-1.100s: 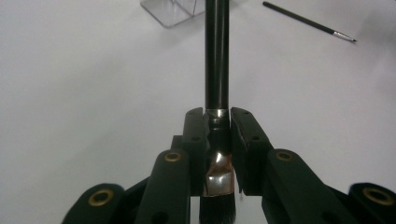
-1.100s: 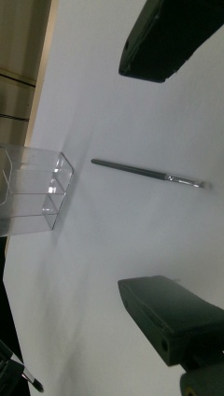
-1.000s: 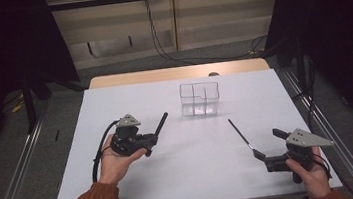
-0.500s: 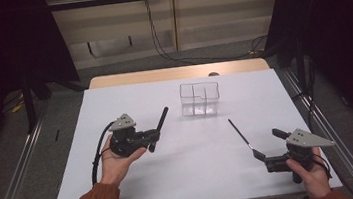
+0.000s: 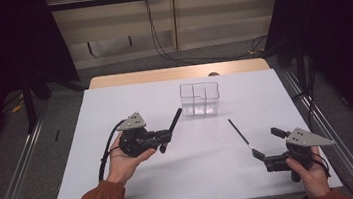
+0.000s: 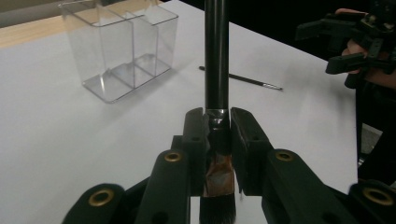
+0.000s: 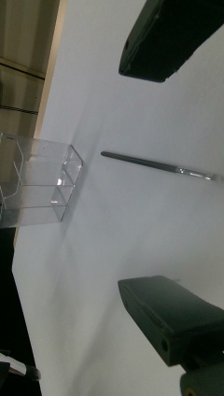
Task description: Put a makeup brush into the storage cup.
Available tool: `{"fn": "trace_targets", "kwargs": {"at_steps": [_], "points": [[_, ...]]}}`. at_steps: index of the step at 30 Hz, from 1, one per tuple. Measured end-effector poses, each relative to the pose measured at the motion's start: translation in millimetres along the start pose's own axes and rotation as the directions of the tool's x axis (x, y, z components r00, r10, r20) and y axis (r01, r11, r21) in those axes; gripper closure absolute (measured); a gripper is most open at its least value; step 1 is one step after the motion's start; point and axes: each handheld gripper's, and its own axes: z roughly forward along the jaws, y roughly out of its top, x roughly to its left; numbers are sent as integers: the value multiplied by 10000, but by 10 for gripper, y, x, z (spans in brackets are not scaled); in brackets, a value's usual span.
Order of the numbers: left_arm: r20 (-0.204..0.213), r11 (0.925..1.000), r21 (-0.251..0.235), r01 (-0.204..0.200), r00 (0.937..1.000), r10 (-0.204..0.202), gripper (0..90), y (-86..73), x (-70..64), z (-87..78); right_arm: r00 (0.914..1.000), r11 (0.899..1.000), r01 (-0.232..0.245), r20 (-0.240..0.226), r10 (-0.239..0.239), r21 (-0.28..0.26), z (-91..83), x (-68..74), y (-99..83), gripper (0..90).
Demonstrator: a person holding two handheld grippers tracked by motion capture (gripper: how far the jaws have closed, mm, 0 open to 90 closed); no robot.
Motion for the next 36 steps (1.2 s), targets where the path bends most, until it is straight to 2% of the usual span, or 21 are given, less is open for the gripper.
{"fn": "trace_targets", "kwargs": {"at_steps": [7, 14, 19, 22, 26, 30, 36], "points": [[370, 9993, 96, -356, 9987, 353, 770, 74, -97, 90, 9998, 9999, 88, -163, -90, -119, 0, 15, 26, 9], [833, 9969, 278, -739, 9940, 713, 771, 169, -183, 196, 9989, 9996, 195, -418, -203, -202, 20, 29, 60, 4], [1088, 9960, 385, -807, 9911, 761, 771, 185, -223, 257, 9965, 9994, 226, -804, -248, -280, 52, 56, 102, 7], [1247, 9950, 521, -852, 9891, 782, 771, 196, -253, 273, 9923, 9987, 426, -1151, -457, -289, 85, 88, 130, 12], [1350, 9942, 557, -920, 9873, 838, 770, 214, -265, 285, 9821, 9982, 574, -1790, -593, -161, 144, 146, 172, 5], [1390, 9920, 710, -1040, 9859, 934, 771, 227, -280, 297, 9673, 9971, 759, -2426, -747, -43, 222, 218, 228, 6], [1482, 9876, 1014, -1195, 9835, 1038, 771, 254, -299, 311, 9458, 9935, 1138, -3070, -1057, 87, 345, 313, 342, 3]]}}
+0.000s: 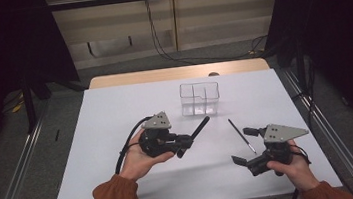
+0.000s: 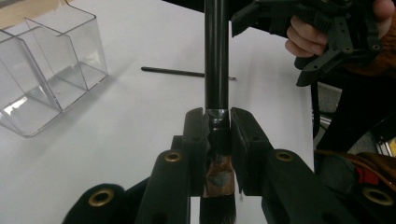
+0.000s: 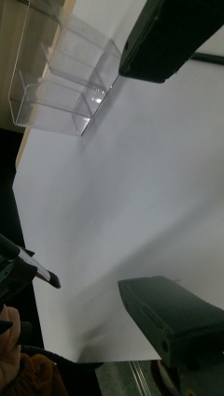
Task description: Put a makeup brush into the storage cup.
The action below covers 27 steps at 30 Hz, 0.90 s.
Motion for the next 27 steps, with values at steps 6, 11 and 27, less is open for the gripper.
{"fn": "trace_targets", "kwargs": {"at_steps": [6, 11, 27], "points": [[130, 9990, 412, -155, 9998, 150, 771, 27, -13, 8, 9984, 9994, 251, -517, -238, 235, 110, 3, 91, 6], [145, 9950, 947, -311, 9995, 298, 771, 56, -2, 10, 9952, 9977, 440, -897, -393, 513, 174, -9, 133, 9], [393, 9638, 2519, -871, 9960, 797, 771, 109, -33, 74, 9788, 9774, 961, -1966, -583, 1885, 391, -19, 319, 22]]}}
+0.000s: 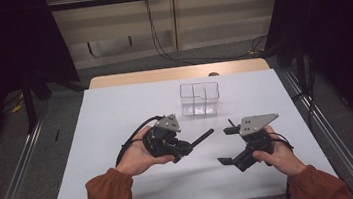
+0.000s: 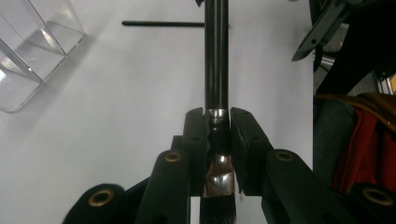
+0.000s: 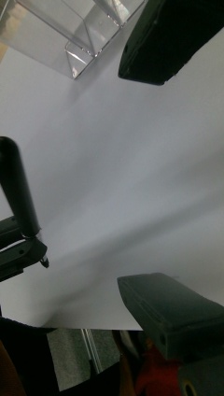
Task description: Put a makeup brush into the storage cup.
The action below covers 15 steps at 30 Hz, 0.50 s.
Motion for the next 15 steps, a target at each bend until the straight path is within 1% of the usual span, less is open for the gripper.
{"fn": "trace_targets", "kwargs": {"at_steps": [4, 6, 7, 9, 11, 13, 15], "points": [[52, 9997, 224, -12, 10000, 10, 771, 3, -2, 5, 9998, 9994, 91, -158, -86, 321, 19, -5, 59, 25], [96, 9994, 345, -60, 9999, 57, 771, 12, -5, 2, 9996, 9986, 235, -159, -228, 466, 35, -9, 86, 24], [101, 9992, 385, -60, 9999, 56, 771, 18, -6, -2, 9996, 9984, 209, -205, -198, 518, 42, -5, 94, 23], [149, 9989, 471, -92, 9999, 85, 771, 26, -7, 1, 9991, 9965, 340, -268, -321, 766, 65, -12, 117, 23], [271, 9968, 768, -215, 9994, 195, 771, 33, -12, 12, 9987, 9951, 371, -381, -337, 913, 79, -18, 134, 24], [240, 9953, 939, -251, 9994, 229, 771, 33, -20, 23, 9979, 9927, 471, -499, -417, 1111, 94, -25, 151, 24], [304, 9939, 1064, -285, 9992, 254, 771, 33, -15, 28, 9966, 9907, 603, -636, -528, 1221, 106, -26, 164, 23]]}}
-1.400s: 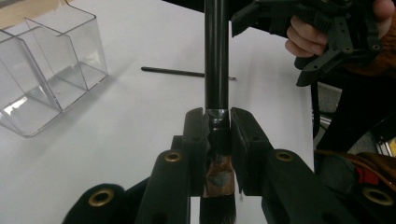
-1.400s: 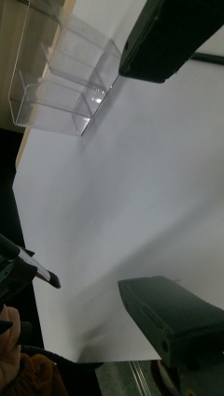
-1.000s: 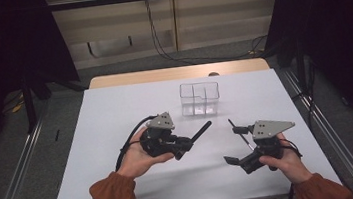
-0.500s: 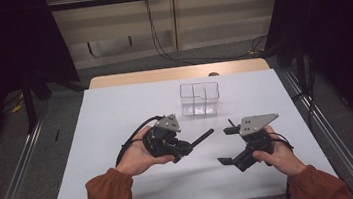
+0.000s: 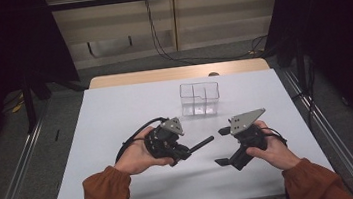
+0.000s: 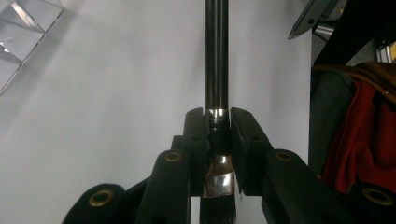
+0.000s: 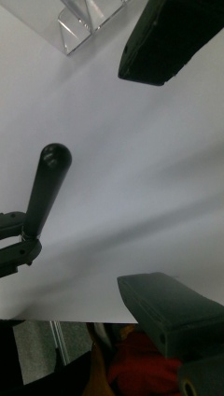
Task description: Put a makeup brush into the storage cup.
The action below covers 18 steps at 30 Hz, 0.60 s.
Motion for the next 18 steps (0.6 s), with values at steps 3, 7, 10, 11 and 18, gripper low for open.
{"fn": "trace_targets", "kwargs": {"at_steps": [3, 7, 10, 11, 18], "points": [[-19, 9998, 193, -31, 10000, 31, 771, 3, 1, 8, 9998, 9996, 145, -163, -141, 256, 21, 2, 18, 24], [-2, 9991, 422, -43, 10000, 43, 771, 11, -9, 16, 9970, 9976, 516, -593, -488, 461, 43, 19, 38, 23], [198, 9974, 705, -149, 9997, 135, 771, 13, -19, 32, 9949, 9963, 581, -857, -526, 635, 71, 21, 59, 24], [246, 9966, 806, -181, 9996, 162, 771, 13, -25, 43, 9945, 9957, 578, -918, -511, 721, 79, 16, 65, 29], [435, 9898, 1411, -218, 9989, 158, 771, 14, -11, 85, 9887, 9866, 723, -1408, -515, 1465, 147, -12, 101, 35]]}}
